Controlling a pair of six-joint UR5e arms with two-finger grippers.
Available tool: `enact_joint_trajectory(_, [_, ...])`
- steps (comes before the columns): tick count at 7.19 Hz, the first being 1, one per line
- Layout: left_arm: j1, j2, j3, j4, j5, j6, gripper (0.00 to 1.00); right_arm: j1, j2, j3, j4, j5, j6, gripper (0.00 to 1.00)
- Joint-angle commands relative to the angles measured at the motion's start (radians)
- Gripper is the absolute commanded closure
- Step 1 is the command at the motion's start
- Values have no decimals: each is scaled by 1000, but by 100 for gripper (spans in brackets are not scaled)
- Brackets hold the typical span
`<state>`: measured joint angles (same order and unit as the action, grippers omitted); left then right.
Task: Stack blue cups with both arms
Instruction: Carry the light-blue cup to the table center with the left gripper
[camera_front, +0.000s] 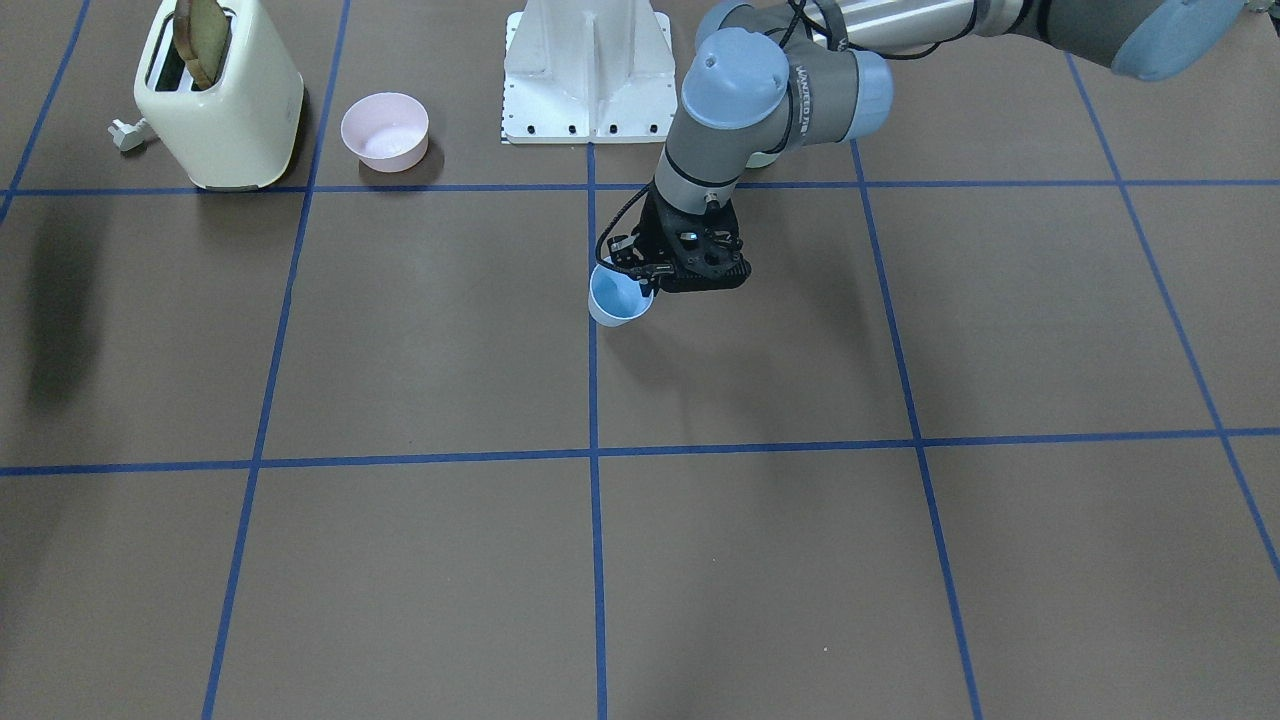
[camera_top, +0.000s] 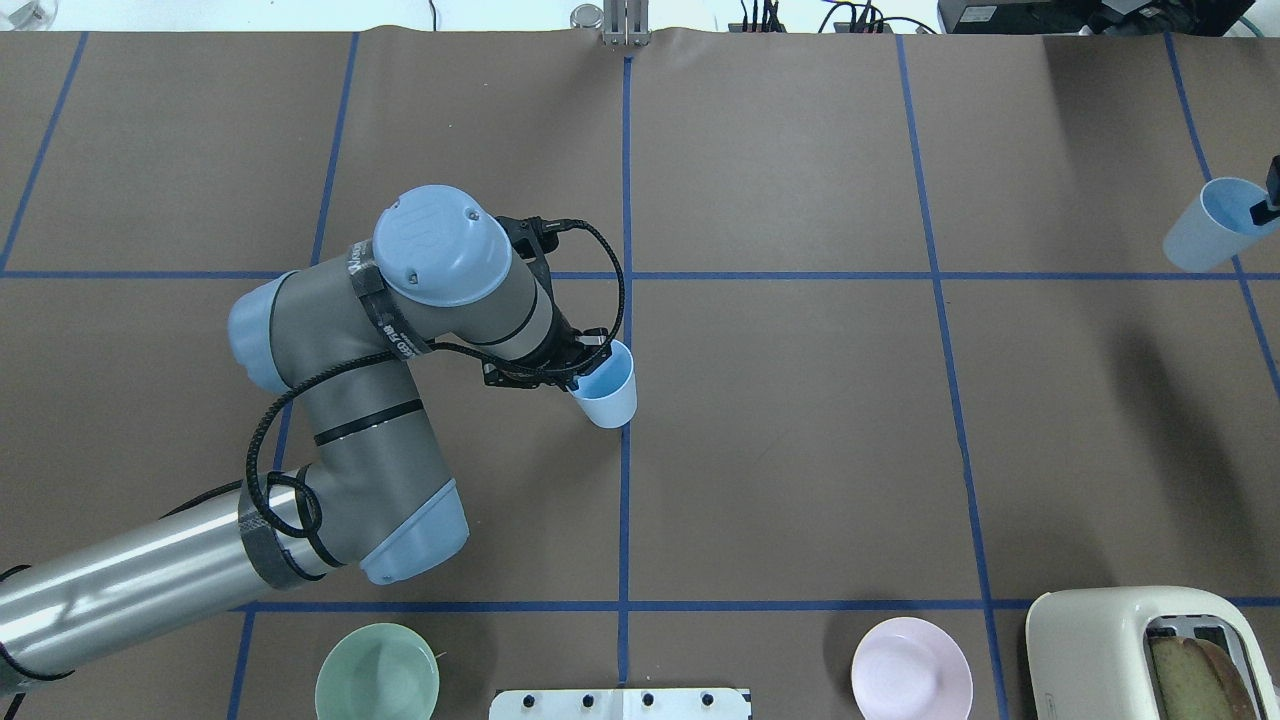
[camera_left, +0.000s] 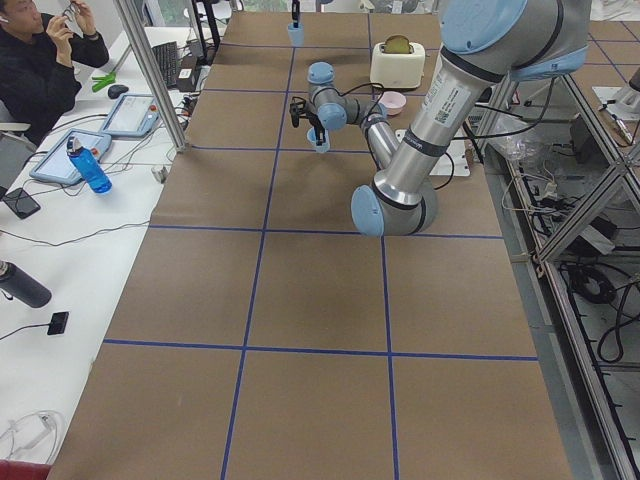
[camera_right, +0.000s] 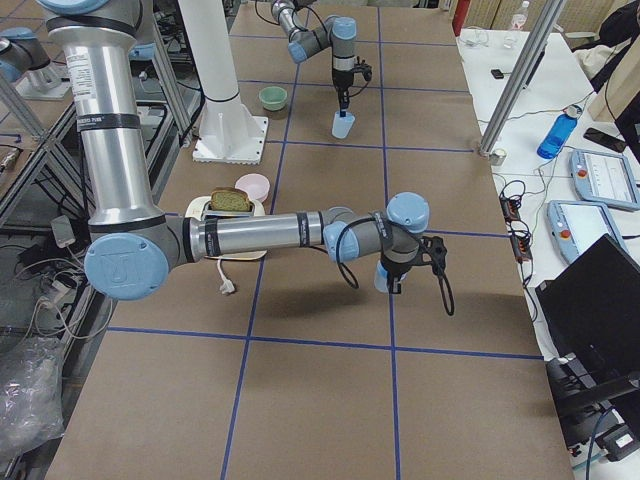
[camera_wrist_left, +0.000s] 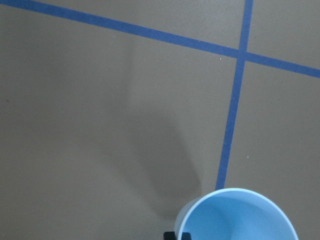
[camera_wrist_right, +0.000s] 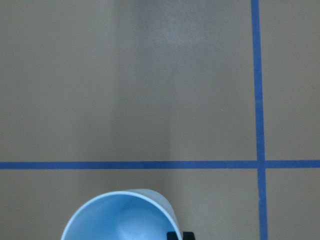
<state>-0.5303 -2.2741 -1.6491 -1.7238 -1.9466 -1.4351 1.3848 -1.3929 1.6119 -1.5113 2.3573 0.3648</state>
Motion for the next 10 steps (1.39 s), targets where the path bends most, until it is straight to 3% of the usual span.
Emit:
enact_joint_trajectory(1, [19,-18,26,-8,28,-7,100,2,103,75,-208,-4,-1,100])
enact_joint_trajectory(7, [41,-22,40,-11,70,-5,100,-1,143,86,-244,-3,3,100])
enact_joint_trajectory(8, [41,-19,40,-26,71,-4,65,-1,150,92,-257,-3,6,100])
enact_joint_trajectory(9, [41,-16,40,-48,71,-8,46,0,158,108,-280,-3,9,100])
enact_joint_trajectory(10, [41,-13,37,-52,71,-7,20,0,167,118,-299,-3,14,100])
